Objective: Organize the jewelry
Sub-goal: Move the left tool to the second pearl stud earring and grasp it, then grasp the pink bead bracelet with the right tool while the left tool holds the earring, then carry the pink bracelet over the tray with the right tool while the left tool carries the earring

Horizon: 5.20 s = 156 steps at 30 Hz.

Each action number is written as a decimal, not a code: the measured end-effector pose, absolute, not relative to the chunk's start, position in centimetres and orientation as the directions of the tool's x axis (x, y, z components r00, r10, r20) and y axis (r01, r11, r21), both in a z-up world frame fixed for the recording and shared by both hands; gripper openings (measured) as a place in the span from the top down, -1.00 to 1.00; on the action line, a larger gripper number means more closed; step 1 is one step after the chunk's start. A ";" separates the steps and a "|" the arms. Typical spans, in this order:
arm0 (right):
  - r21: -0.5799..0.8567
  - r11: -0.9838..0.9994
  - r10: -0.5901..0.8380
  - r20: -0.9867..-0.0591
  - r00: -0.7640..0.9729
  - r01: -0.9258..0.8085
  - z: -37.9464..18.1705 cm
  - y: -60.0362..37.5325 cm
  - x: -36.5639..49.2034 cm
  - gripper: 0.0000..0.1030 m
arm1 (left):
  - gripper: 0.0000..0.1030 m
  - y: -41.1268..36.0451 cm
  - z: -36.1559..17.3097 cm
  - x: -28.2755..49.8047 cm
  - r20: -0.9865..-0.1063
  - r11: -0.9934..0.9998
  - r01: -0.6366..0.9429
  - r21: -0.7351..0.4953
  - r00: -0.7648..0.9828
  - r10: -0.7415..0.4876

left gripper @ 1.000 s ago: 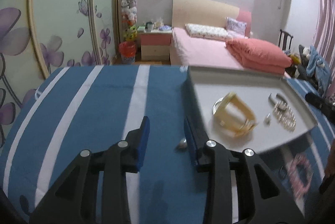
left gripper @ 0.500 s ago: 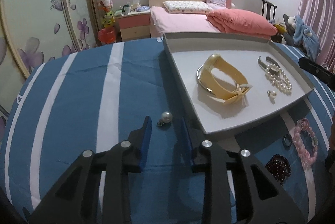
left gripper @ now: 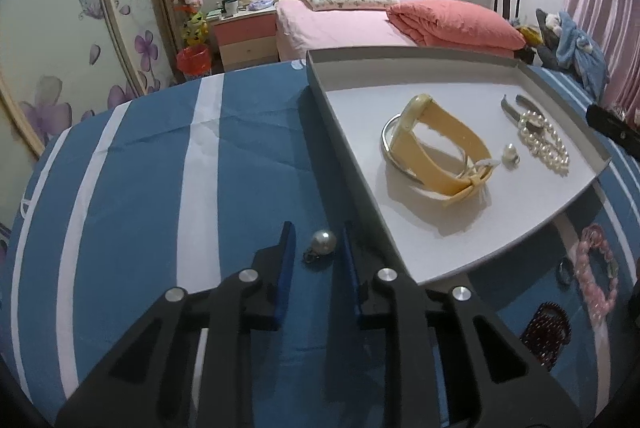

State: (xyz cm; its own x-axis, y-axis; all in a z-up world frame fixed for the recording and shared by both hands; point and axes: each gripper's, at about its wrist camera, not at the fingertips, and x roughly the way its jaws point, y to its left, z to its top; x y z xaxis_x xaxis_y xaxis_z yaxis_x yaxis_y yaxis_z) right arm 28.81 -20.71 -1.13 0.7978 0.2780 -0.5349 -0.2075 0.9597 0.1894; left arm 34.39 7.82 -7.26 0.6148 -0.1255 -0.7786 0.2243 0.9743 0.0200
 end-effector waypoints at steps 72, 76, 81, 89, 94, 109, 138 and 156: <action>0.124 0.959 0.278 -0.595 0.754 -0.255 0.3 -23.0 16.8 0.73 | 0.73 3.8 -2.8 22.7 -0.689 0.969 0.245 -0.041 0.695 -0.205; 0.149 0.958 0.287 -0.557 0.779 -0.247 1.3 -23.3 16.4 0.73 | 0.73 3.4 -2.3 22.0 -0.670 0.966 0.250 -0.061 0.707 -0.226; 0.191 0.952 0.303 -0.511 0.805 -0.237 2.4 -23.9 16.2 0.73 | 0.73 3.1 -1.4 21.3 -0.643 0.964 0.249 -0.097 0.723 -0.252; 0.213 0.947 0.316 -0.462 0.829 -0.241 3.2 -24.1 15.6 0.73 | 0.73 2.5 0.1 20.0 -0.591 0.959 0.247 -0.137 0.757 -0.280; 0.221 0.944 0.319 -0.441 0.839 -0.243 3.5 -24.2 15.5 0.73 | 0.73 1.7 1.1 18.9 -0.555 0.957 0.256 -0.137 0.781 -0.288; 0.222 0.944 0.310 -0.345 0.886 -0.244 4.7 -24.1 14.6 0.73 | 0.72 -1.0 2.8 16.5 -0.441 0.971 0.236 -0.048 0.867 -0.232; 0.195 0.953 0.277 -0.257 0.926 -0.231 6.6 -23.0 20.0 0.73 | 0.73 -2.8 3.9 22.5 -0.363 0.993 0.100 -0.066 0.924 -0.118; 0.211 0.958 0.261 -0.350 0.900 -0.195 4.0 -22.8 25.8 0.73 | 0.72 -3.3 1.5 28.8 -0.409 0.989 0.130 -0.076 0.900 -0.150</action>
State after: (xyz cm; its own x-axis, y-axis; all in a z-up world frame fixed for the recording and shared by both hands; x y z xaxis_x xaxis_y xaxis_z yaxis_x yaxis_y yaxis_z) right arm 25.84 -22.77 3.98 0.8999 0.2606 -0.3498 -0.1953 0.9578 0.2110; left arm 28.80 -3.30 1.46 0.9002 -0.1499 -0.4089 0.1303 0.9886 -0.0756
